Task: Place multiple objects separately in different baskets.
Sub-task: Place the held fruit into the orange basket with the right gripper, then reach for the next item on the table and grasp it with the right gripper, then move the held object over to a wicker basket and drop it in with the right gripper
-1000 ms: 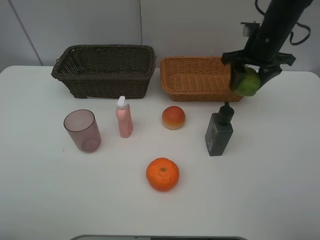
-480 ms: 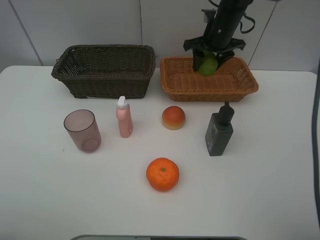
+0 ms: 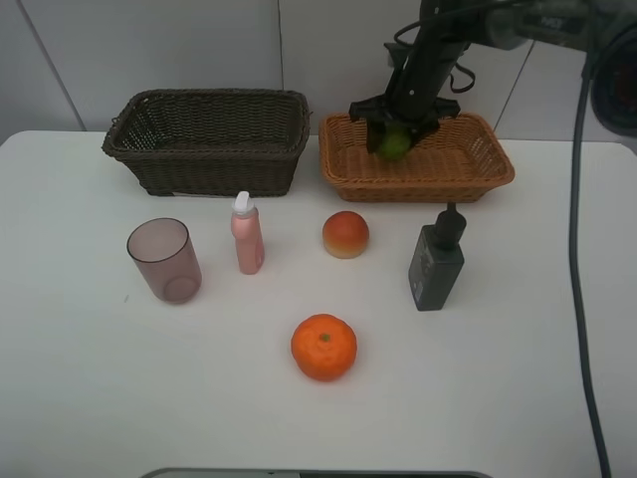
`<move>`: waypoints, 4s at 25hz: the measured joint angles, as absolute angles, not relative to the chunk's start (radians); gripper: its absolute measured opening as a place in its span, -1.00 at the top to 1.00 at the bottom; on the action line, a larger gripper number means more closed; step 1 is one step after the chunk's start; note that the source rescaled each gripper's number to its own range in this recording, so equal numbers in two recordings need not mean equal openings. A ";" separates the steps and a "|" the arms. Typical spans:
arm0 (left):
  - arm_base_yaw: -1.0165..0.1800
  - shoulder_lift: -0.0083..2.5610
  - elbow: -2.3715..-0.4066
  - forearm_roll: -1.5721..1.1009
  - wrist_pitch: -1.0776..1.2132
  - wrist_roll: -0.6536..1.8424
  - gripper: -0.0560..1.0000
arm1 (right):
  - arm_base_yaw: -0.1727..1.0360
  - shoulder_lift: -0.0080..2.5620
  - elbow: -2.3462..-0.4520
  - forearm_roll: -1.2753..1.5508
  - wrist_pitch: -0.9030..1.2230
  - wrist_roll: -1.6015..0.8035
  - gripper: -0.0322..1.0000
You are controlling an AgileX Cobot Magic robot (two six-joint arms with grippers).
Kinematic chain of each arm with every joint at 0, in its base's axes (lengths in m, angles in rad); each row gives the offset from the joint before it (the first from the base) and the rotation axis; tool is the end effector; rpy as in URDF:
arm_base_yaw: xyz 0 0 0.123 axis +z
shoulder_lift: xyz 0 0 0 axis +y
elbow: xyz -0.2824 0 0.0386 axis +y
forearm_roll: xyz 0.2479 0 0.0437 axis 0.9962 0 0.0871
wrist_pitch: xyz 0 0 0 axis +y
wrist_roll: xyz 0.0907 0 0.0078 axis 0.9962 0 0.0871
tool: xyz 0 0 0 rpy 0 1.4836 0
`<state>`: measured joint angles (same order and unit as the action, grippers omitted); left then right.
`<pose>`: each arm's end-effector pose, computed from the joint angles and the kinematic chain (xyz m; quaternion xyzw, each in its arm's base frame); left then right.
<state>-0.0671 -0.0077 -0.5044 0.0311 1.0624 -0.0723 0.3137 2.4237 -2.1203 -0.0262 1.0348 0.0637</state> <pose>-0.0065 0.0029 0.2782 -0.0029 0.8504 -0.0211 0.5257 0.4917 0.1573 0.1609 -0.1278 0.9789 0.0179 0.1587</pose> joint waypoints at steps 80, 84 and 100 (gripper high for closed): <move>-0.067 -0.008 -0.504 0.031 1.062 -0.072 -1.00 | 0.453 1.863 -1.191 -0.084 0.993 0.408 -1.00; -0.067 -0.008 -0.504 0.031 1.062 -0.072 -1.00 | 0.459 1.864 -1.190 -0.078 0.992 0.408 -1.00; -0.067 -0.008 -0.504 0.031 1.062 -0.072 -1.00 | 0.460 1.864 -1.190 -0.078 0.980 0.405 0.88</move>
<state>-0.0671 -0.0077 -0.5044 0.0311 1.0624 -0.0723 0.4596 1.8645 -1.1899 -0.0785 0.9800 0.4049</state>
